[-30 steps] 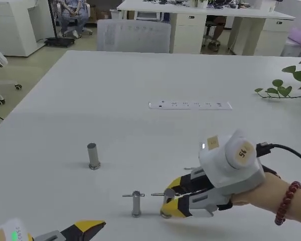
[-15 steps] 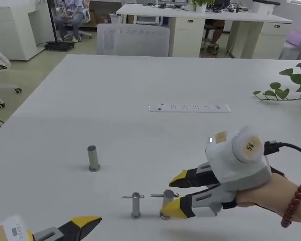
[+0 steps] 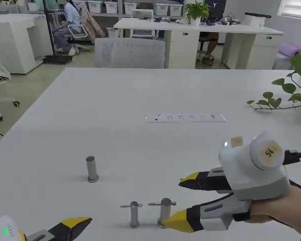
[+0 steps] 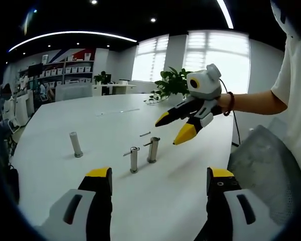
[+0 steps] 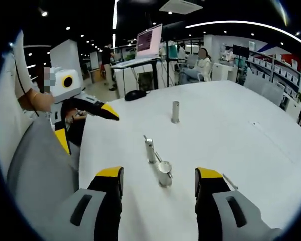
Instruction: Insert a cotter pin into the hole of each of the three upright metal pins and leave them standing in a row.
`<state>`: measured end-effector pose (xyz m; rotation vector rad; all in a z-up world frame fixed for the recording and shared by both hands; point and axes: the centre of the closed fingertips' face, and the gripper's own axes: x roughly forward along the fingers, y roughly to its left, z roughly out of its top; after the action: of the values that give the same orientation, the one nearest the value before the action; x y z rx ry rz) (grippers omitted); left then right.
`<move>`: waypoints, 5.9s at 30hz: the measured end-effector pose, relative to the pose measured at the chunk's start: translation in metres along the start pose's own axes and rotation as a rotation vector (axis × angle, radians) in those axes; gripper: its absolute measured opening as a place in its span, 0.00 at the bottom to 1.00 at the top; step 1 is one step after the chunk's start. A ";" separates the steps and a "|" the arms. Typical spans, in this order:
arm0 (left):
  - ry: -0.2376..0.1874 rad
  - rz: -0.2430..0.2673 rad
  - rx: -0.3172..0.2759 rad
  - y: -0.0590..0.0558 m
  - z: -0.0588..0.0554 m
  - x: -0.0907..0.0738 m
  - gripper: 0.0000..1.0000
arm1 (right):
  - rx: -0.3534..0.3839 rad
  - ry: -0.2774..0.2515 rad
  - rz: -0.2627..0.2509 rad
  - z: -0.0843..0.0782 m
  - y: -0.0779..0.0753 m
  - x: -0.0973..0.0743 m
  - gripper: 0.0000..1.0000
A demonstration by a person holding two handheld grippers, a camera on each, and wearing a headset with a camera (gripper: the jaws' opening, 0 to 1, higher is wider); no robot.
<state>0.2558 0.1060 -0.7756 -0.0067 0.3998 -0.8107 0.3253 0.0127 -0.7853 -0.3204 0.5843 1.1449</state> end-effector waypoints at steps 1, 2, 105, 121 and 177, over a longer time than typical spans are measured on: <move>0.003 0.003 -0.003 0.000 0.000 -0.001 0.78 | 0.006 -0.004 -0.006 0.000 0.001 -0.003 0.61; 0.006 0.004 -0.004 0.000 0.000 -0.001 0.79 | 0.010 -0.005 -0.008 -0.001 0.002 -0.005 0.62; -0.018 0.336 -0.001 0.174 0.043 0.046 0.37 | 0.218 -0.100 -0.193 -0.047 0.010 -0.076 0.89; 0.019 0.343 0.006 0.203 0.028 0.070 0.31 | 0.228 -0.093 -0.188 -0.052 0.005 -0.070 0.86; 0.060 0.291 0.048 0.199 0.016 0.071 0.11 | 0.197 -0.071 -0.217 -0.051 0.003 -0.073 0.86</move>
<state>0.4450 0.1915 -0.8159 0.1182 0.4260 -0.5336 0.2877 -0.0676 -0.7835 -0.1682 0.5793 0.8786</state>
